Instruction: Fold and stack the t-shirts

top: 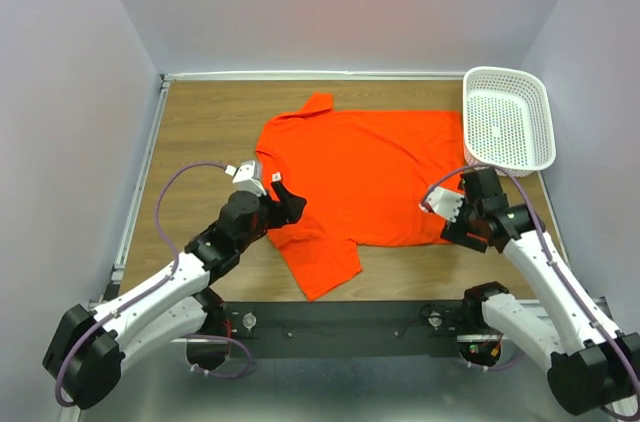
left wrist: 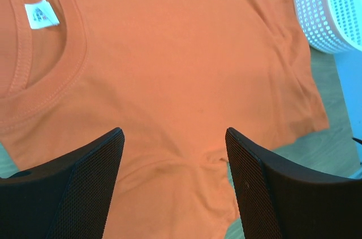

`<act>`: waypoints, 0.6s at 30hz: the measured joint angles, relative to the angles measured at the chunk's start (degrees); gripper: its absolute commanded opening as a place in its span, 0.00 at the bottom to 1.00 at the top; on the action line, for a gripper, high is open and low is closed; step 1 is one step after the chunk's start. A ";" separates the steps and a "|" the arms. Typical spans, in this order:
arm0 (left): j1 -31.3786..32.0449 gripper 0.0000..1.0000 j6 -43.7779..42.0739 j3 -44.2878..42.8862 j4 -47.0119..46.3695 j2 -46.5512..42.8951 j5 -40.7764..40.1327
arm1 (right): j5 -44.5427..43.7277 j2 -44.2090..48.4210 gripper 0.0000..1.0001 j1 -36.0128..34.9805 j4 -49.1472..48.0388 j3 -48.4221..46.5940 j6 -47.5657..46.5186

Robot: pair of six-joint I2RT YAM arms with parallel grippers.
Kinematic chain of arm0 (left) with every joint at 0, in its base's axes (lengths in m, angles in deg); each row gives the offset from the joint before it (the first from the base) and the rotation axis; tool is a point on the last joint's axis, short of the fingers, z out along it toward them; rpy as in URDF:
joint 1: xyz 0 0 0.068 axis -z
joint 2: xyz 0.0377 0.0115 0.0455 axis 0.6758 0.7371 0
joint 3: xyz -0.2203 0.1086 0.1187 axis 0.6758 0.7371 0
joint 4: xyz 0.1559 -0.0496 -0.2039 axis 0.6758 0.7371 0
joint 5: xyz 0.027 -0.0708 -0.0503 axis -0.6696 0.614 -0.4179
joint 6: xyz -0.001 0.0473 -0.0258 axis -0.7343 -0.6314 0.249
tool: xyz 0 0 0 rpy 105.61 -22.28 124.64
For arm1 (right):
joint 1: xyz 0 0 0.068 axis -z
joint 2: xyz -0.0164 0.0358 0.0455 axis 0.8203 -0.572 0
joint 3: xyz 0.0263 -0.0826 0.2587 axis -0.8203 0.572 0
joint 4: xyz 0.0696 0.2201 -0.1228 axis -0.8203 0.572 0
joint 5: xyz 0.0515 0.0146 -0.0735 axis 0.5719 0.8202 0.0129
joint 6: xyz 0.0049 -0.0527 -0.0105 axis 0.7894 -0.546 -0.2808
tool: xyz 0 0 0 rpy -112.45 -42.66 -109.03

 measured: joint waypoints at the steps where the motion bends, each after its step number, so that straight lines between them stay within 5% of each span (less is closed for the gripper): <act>1: -0.22 0.80 0.00 -0.50 0.07 0.48 -0.42 | 0.39 -0.13 1.00 0.33 0.42 -1.22 0.39; 11: -1.25 0.54 0.57 -7.48 -4.11 23.63 3.17 | 27.21 -18.05 1.00 0.72 -3.78 -15.98 15.80; 18: 1.38 0.56 2.58 -14.82 4.83 31.23 -0.87 | 39.06 -24.57 1.00 0.74 -10.64 -12.79 25.70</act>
